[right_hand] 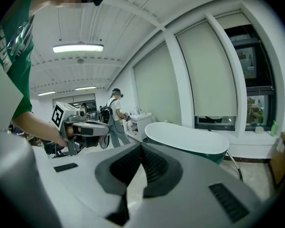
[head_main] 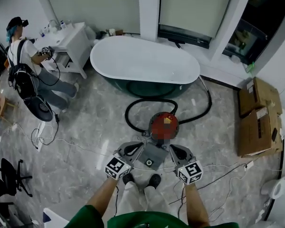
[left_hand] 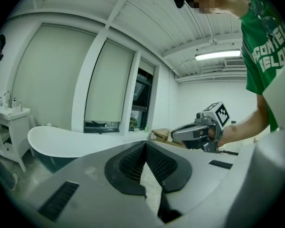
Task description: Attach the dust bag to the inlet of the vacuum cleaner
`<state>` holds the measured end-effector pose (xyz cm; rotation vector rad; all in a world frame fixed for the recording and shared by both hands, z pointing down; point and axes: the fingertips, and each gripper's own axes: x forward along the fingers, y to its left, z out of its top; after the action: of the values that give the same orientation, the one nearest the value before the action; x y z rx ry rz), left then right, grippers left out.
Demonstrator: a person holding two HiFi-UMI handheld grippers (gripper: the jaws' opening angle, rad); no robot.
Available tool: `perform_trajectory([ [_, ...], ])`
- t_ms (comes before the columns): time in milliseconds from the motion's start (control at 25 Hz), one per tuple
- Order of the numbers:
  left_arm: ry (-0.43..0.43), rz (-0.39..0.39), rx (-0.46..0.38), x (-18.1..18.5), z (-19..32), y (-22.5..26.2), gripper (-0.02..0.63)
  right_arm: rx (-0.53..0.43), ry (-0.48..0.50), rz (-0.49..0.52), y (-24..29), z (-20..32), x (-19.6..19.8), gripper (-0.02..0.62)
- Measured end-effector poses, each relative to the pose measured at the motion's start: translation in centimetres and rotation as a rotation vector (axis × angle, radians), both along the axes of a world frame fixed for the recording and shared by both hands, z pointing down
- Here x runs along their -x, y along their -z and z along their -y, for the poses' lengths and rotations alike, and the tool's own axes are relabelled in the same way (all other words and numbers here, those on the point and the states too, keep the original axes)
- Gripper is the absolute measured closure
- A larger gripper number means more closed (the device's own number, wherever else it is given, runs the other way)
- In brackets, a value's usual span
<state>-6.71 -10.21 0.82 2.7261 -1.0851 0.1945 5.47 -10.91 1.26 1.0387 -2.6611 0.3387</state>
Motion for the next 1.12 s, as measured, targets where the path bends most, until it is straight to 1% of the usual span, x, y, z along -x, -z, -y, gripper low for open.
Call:
perform_trajectory([
  [160, -0.016, -0.010, 0.017, 1.0, 1.4, -1.8, 0.603, 0.001, -0.006, -0.027, -1.0, 1.5, 0.7, 0.588],
  [320, -0.026, -0.031, 0.038, 1.2, 2.6, -3.9, 0.603, 0.003, -0.022, -0.046, -2.6, 2.7, 0.5, 0.588],
  [520, -0.052, -0.028, 0.038, 0.8, 4.7, -6.2, 0.603, -0.007, -0.039, -0.040, -5.2, 4.3, 0.1, 0.588],
  [680, -0.088, -0.038, 0.041, 0.2, 5.4, -9.1, 0.603, -0.008, -0.045, -0.042, -8.3, 4.9, -0.1, 0.588],
  [840, -0.136, -0.057, 0.036, -0.5, 5.9, -13.4, 0.603, -0.020, -0.048, -0.045, -12.7, 5.2, -0.5, 0.588],
  [1120, -0.187, -0.059, 0.037, -1.6, 7.5, -24.6, 0.603, -0.037, -0.076, -0.068, -23.6, 6.7, -1.6, 0.588],
])
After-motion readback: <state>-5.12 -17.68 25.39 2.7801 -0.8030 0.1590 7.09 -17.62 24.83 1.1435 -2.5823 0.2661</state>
